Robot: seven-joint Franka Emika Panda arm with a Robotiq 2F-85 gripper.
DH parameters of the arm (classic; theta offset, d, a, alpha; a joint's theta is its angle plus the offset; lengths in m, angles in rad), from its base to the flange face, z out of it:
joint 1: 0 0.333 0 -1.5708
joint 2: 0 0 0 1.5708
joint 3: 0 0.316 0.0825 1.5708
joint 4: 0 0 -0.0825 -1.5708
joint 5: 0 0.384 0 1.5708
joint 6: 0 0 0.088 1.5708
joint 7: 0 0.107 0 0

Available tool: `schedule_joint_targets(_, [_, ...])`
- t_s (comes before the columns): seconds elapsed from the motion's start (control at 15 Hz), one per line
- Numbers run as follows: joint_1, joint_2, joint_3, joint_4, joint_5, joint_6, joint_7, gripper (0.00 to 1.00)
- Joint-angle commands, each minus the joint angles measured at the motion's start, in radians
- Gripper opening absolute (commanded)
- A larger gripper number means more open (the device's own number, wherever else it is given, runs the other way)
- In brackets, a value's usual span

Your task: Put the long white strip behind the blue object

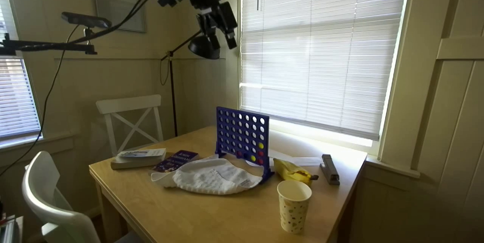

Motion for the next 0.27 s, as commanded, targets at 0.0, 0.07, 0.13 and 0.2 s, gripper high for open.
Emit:
schedule_joint_targets(0.0, [0.017,-0.011,-0.004,0.024,-0.002,-0.057,-0.014,1.00])
schedule_joint_targets(0.07, [0.022,-0.019,-0.002,0.037,-0.002,-0.085,-0.022,1.00])
schedule_joint_targets(0.13, [0.023,-0.021,-0.003,0.043,-0.002,-0.094,-0.028,1.00])
schedule_joint_targets(0.2, [0.023,-0.020,-0.004,0.043,-0.002,-0.095,-0.032,1.00])
